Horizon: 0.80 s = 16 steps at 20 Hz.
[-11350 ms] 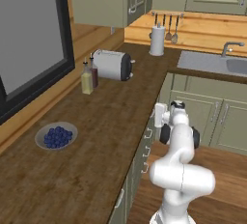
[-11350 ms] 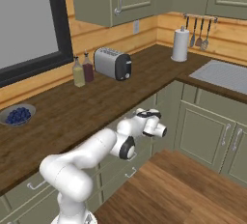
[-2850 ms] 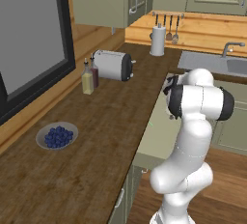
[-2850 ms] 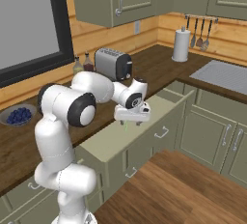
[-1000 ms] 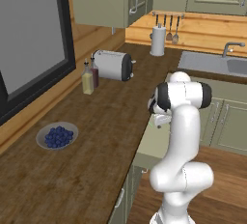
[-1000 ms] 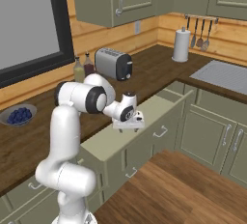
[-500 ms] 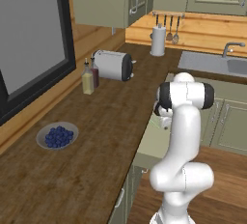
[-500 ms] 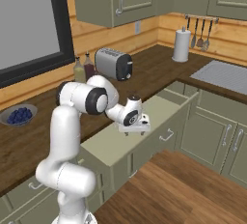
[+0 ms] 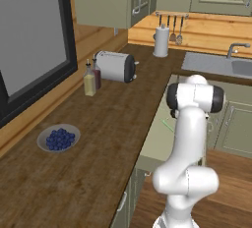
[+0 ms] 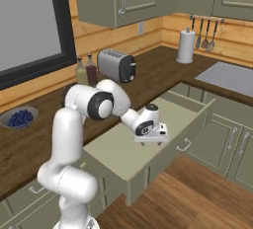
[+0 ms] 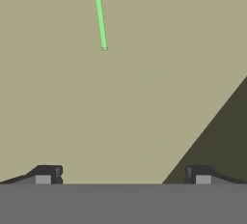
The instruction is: Take a straw from the drawer in front and place it inside the glass cup on the dining counter.
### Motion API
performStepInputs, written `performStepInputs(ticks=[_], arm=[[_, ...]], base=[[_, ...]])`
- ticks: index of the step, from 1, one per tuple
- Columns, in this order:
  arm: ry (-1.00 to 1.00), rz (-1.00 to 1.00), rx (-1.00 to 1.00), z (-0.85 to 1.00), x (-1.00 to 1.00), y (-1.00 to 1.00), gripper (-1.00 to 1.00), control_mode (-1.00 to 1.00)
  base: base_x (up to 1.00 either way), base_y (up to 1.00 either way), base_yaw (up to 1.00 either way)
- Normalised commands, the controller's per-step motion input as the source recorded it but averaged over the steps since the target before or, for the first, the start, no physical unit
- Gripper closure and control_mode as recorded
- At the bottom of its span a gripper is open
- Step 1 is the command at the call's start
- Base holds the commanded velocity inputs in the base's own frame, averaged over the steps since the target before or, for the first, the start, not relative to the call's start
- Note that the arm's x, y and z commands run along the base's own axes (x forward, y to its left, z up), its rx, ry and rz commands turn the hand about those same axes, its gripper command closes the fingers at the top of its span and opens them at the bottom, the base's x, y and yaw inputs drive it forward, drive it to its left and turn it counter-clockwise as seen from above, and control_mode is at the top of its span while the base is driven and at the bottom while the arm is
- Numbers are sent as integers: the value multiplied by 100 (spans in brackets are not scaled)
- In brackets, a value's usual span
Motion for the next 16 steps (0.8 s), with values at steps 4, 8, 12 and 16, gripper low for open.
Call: performStepInputs(ticks=[4,8,12,16], arm=[[0,0,0,0,-32,-80,-100,-100],[0,0,0,0,-33,-79,-100,-100],[0,0,0,0,-35,-77,-100,-100],[0,0,0,0,-34,-74,-100,-100]], base=[[0,0,0],[0,0,0],[0,0,0],[0,0,0]])
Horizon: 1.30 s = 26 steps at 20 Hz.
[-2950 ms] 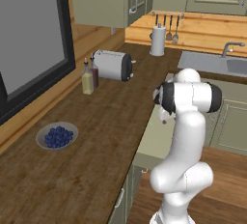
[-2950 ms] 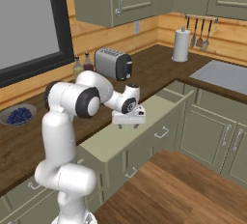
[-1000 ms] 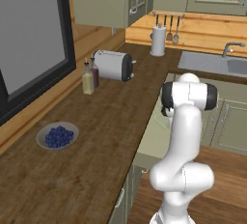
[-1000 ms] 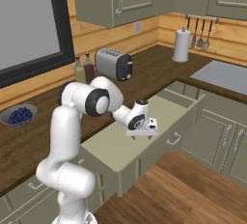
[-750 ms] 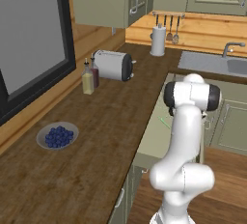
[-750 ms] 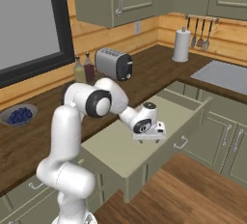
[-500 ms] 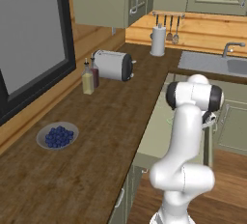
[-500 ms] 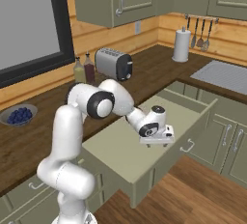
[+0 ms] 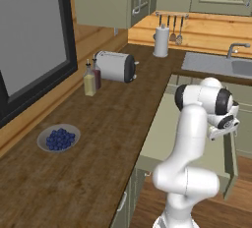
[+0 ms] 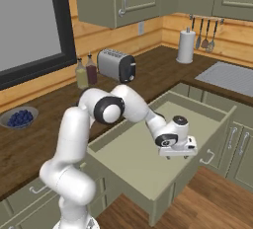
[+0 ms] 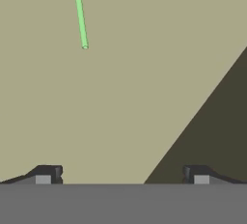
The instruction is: Take a straw from the drawer in front and place it inside the glass cup on the dining counter.
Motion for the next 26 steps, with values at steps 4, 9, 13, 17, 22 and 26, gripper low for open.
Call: performStepInputs(ticks=[4,9,13,17,22,26], arm=[[0,0,0,0,-31,-65,-100,-100],[0,-1,0,0,-29,-58,-100,-100],[0,-3,0,12,-7,-27,-100,-100],[0,-16,0,34,21,41,-100,-100],[0,-25,0,28,42,76,-100,-100],[0,-36,0,27,49,60,-100,-100]], base=[[0,0,0],[0,0,0],[0,0,0],[0,0,0],[0,0,0],[0,0,0]])
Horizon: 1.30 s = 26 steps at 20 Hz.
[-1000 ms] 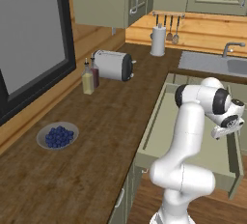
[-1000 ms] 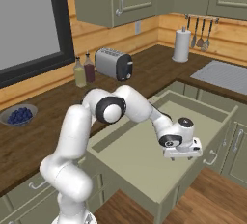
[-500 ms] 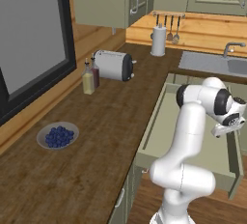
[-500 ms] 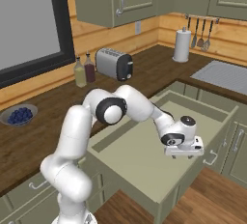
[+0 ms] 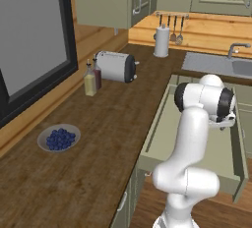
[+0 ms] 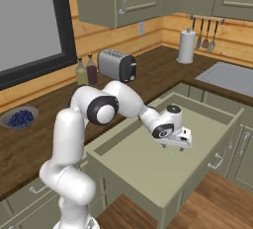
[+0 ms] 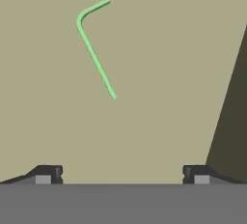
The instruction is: Take a straw from the drawer in front and place it inside the glass cup on the dining counter.
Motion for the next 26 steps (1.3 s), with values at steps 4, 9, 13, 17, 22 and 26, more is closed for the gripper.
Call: performStepInputs(ticks=[4,9,13,17,22,26], arm=[[0,-44,0,17,48,45,-100,-100],[2,-48,5,22,46,23,-100,-100],[8,-26,14,3,39,-13,-100,-100],[6,-15,17,-8,40,-23,-100,-100],[6,-11,7,-21,42,-20,-100,-100],[6,-9,1,-27,36,-19,-100,-100]], base=[[0,0,0],[0,0,0],[0,0,0],[0,0,0],[0,0,0],[0,0,0]])
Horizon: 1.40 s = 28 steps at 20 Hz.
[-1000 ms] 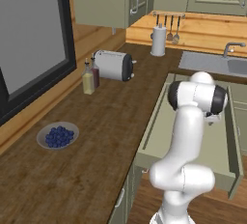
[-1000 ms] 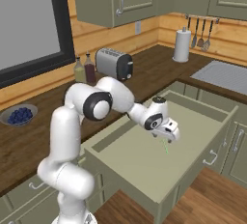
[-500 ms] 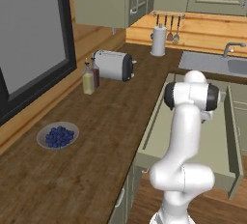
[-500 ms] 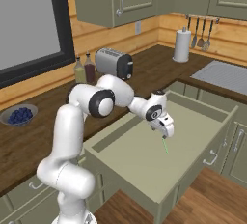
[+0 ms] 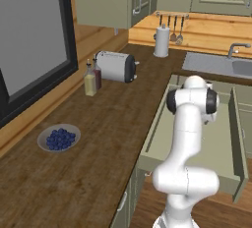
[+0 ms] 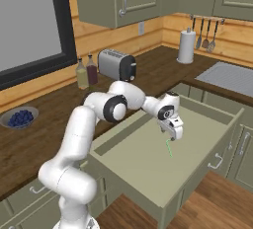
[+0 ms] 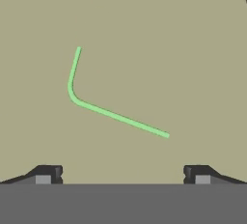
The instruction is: Take a straw from the drawer in front and place it inside the glass cup on the dining counter.
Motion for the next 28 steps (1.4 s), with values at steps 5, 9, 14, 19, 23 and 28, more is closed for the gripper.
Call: performStepInputs(ticks=[5,9,14,19,23,28], arm=[[6,-7,0,-33,32,-6,-100,-100],[0,-3,0,-34,6,0,-100,-100],[-1,0,3,-24,0,-2,-100,-100],[-1,0,0,-20,6,0,-100,-100],[-3,0,0,-29,14,0,-100,-100],[-4,0,0,-23,20,0,-100,-100]], base=[[0,0,0],[0,0,0],[0,0,0],[0,0,0],[0,0,0],[0,0,0]])
